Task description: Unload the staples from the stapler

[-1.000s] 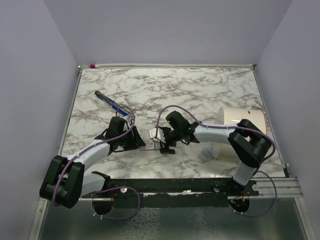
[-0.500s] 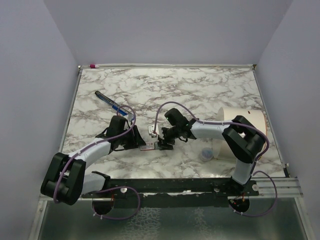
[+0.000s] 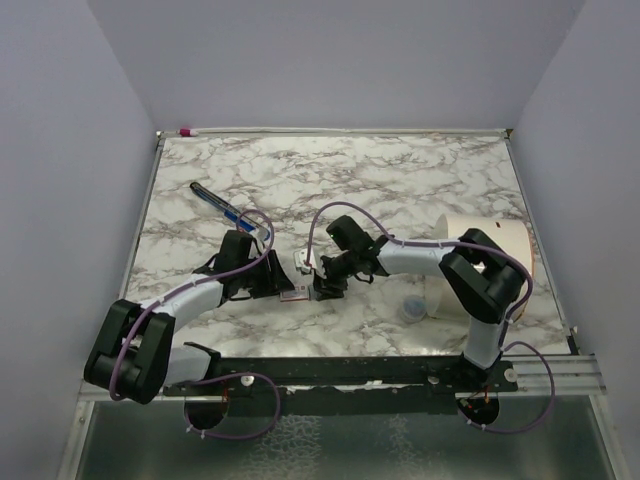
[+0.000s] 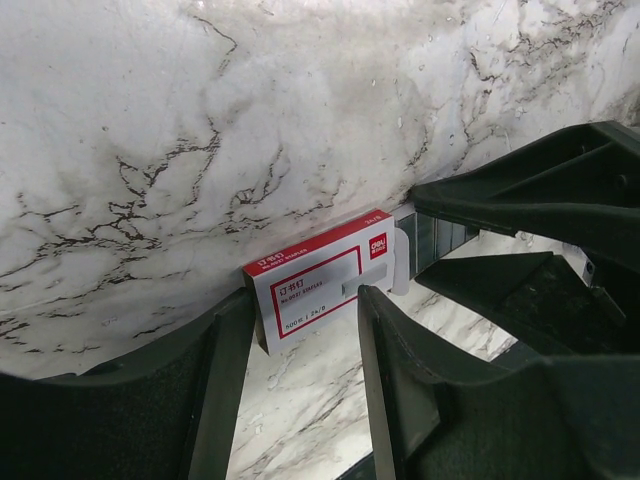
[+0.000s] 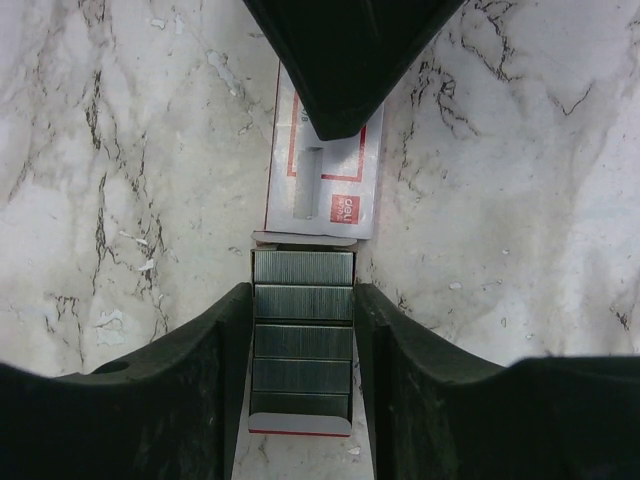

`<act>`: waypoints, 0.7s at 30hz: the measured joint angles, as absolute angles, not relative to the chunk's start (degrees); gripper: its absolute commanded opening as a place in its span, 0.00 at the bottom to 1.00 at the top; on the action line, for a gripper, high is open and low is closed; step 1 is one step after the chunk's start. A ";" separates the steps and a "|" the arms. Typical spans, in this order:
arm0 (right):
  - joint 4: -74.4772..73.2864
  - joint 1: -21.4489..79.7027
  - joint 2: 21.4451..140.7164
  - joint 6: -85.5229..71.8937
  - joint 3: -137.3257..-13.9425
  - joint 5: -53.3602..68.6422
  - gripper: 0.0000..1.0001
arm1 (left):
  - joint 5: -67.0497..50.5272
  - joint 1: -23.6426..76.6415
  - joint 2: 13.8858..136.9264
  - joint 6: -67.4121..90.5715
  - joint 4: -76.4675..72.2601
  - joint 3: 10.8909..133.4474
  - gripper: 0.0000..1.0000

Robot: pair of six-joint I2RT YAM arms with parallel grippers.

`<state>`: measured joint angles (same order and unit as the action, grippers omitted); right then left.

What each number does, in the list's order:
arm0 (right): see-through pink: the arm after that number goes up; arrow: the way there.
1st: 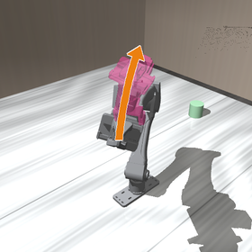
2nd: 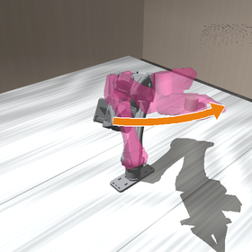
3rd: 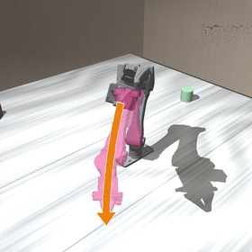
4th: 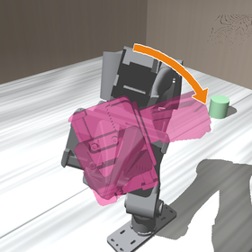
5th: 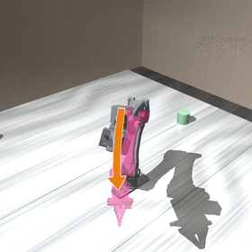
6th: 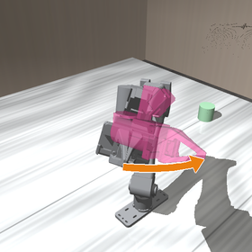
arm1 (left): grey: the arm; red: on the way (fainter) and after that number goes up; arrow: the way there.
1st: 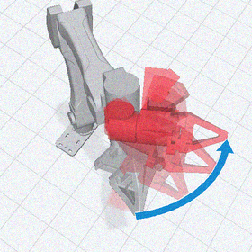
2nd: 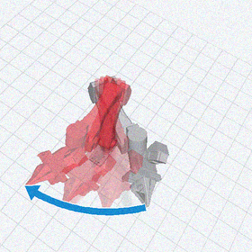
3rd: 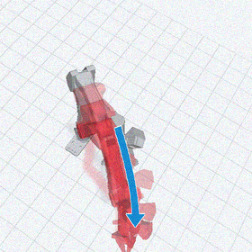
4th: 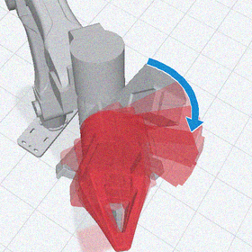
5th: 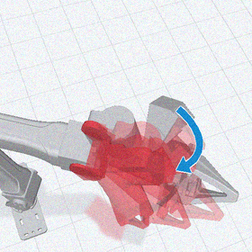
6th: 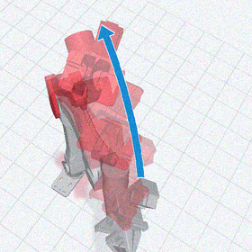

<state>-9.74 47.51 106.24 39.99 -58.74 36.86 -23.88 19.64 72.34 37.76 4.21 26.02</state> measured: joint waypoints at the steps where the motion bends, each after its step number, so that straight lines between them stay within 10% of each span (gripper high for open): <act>1: -9.85 47.51 106.52 40.03 -59.02 37.28 0.42 | -24.01 19.64 72.36 37.76 4.14 26.02 0.48; 21: -9.28 47.51 107.26 39.18 -59.42 38.26 0.41 | -24.84 19.94 72.79 37.74 3.84 26.02 0.48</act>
